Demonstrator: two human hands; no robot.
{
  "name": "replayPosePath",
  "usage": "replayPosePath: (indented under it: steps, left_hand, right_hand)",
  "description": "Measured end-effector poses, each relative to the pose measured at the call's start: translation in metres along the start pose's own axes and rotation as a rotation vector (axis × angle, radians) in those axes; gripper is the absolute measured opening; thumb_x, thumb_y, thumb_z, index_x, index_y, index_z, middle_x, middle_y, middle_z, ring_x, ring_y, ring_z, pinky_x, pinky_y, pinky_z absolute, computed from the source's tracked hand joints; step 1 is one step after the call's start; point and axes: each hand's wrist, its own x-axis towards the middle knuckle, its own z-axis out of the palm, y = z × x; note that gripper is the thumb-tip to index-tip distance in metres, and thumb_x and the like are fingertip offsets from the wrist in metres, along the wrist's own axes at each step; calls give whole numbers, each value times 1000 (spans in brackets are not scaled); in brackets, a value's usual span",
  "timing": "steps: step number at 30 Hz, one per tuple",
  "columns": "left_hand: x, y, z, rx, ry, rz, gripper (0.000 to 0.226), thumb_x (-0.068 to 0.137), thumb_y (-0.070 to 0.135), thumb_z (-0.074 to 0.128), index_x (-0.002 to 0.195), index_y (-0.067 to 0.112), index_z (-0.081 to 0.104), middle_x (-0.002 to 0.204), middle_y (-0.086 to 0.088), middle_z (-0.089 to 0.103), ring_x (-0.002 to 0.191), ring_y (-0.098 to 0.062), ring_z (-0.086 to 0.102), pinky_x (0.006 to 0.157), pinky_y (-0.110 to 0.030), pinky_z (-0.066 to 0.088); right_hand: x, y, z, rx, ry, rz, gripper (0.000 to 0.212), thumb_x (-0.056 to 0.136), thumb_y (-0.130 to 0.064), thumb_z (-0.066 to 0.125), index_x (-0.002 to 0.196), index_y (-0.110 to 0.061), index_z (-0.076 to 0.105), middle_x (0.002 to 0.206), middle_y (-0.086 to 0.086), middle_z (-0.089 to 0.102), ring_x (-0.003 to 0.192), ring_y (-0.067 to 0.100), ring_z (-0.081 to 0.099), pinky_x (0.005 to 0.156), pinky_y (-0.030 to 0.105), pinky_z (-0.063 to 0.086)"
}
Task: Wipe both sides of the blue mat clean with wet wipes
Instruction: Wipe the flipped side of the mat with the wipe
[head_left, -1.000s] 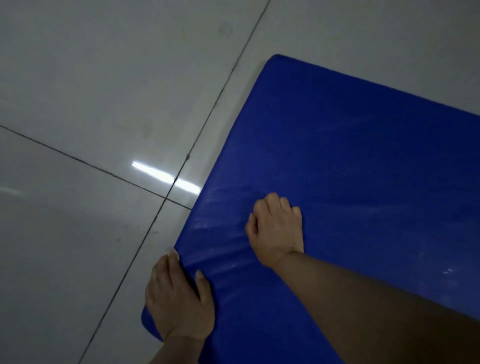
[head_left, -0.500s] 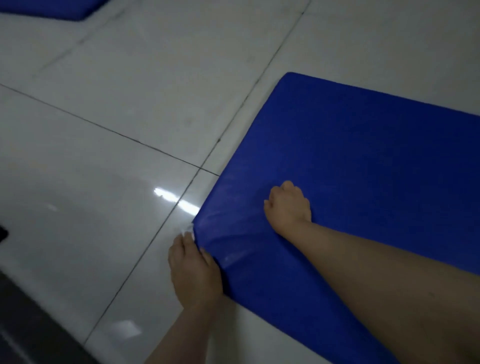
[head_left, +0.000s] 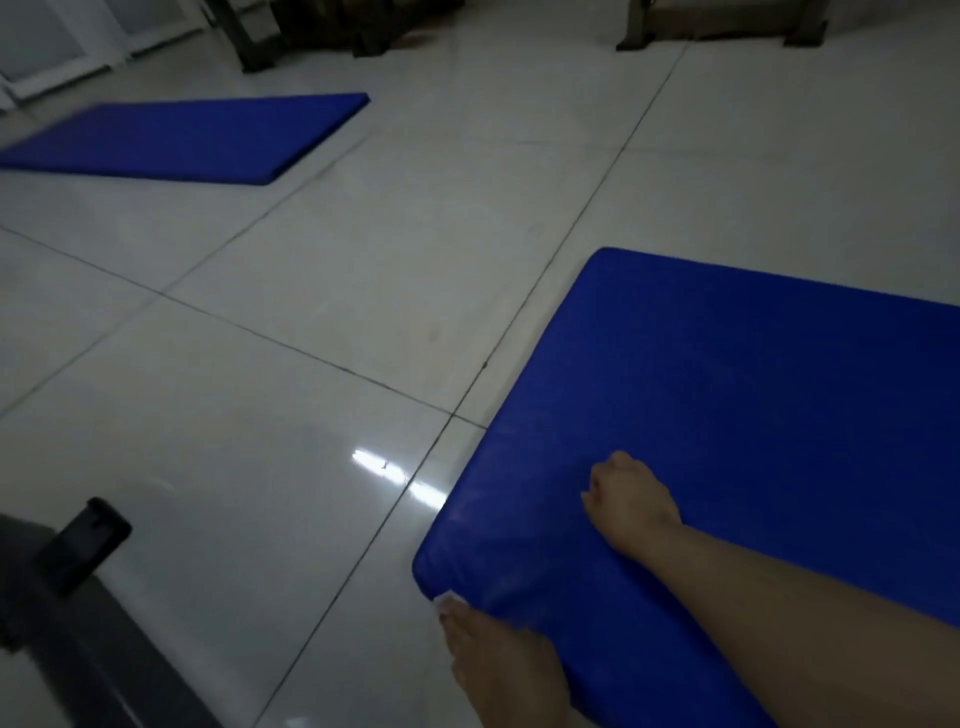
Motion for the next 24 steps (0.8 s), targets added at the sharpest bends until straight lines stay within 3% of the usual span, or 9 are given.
replayPosePath:
  steps: [4, 7, 9, 11, 14, 16, 18, 20, 24]
  left_hand:
    - [-36, 1, 9, 153, -88, 28, 80, 91, 9, 47, 152, 6, -5, 159, -4, 2, 144, -22, 19, 117, -37, 22]
    - [-39, -1, 10, 32, -155, 27, 69, 91, 2, 42, 151, 13, 8, 155, -3, 18, 134, -21, 36, 109, -36, 35]
    - [-36, 2, -1, 14, -198, -25, 47, 98, 6, 37, 142, 20, 28, 140, -6, 46, 116, -22, 53, 86, -31, 47]
    - [-31, 5, -23, 249, -244, 131, 26, 102, 17, 35, 121, 14, 52, 108, -7, 64, 92, -22, 60, 67, -29, 45]
    - [1, 4, -49, 779, -289, 449, 24, 99, 24, 41, 98, 16, 63, 88, 2, 64, 82, -15, 61, 72, -26, 46]
    - [23, 4, -56, 842, -332, 531, 15, 96, 24, 48, 88, 20, 60, 85, 3, 64, 82, -14, 62, 67, -21, 42]
    - [44, 6, -60, 816, -456, 550, 13, 90, 13, 55, 81, 23, 57, 81, 5, 63, 81, -14, 63, 66, -20, 42]
    - [62, 12, -67, 672, -627, 475, 23, 85, -3, 55, 76, 18, 58, 74, 4, 62, 72, -14, 62, 62, -21, 45]
    - [78, 31, -72, 680, -747, 283, 17, 88, -6, 52, 83, 9, 56, 75, -5, 61, 59, -10, 58, 49, -17, 45]
  right_hand:
    - [-10, 4, 3, -39, -26, -18, 24, 99, -30, 42, 104, -12, 56, 119, 2, 43, 100, 17, 44, 81, 31, 45]
    - [-28, 4, 14, -72, 43, -89, 22, 98, -34, 46, 105, -17, 57, 121, -2, 42, 105, 16, 43, 86, 30, 41]
    - [-44, 3, 22, 3, 120, -156, 16, 96, -32, 49, 103, -20, 56, 119, -6, 43, 103, 14, 44, 86, 27, 38]
    - [-58, -1, 29, 108, 170, -240, 13, 95, -24, 50, 104, -19, 57, 117, -6, 46, 101, 13, 46, 86, 27, 40]
    - [-80, -16, 34, 258, 180, -382, 18, 91, -9, 48, 102, -14, 62, 109, -2, 54, 95, 14, 51, 86, 32, 47]
    - [-96, -28, 38, 287, 197, -484, 30, 85, -10, 41, 102, -11, 66, 106, 2, 61, 95, 18, 57, 88, 34, 51]
    - [-110, -38, 49, 306, 78, -570, 46, 82, -19, 34, 114, -9, 65, 120, 6, 62, 108, 22, 57, 101, 36, 44]
    - [-121, -47, 67, 271, -26, -616, 54, 85, -18, 39, 137, -8, 49, 145, 8, 45, 129, 22, 44, 113, 33, 23]
    - [-124, -45, 102, -111, -13, -631, 66, 85, -25, 44, 148, -11, 30, 158, 5, 13, 142, 18, 28, 110, 30, 29]
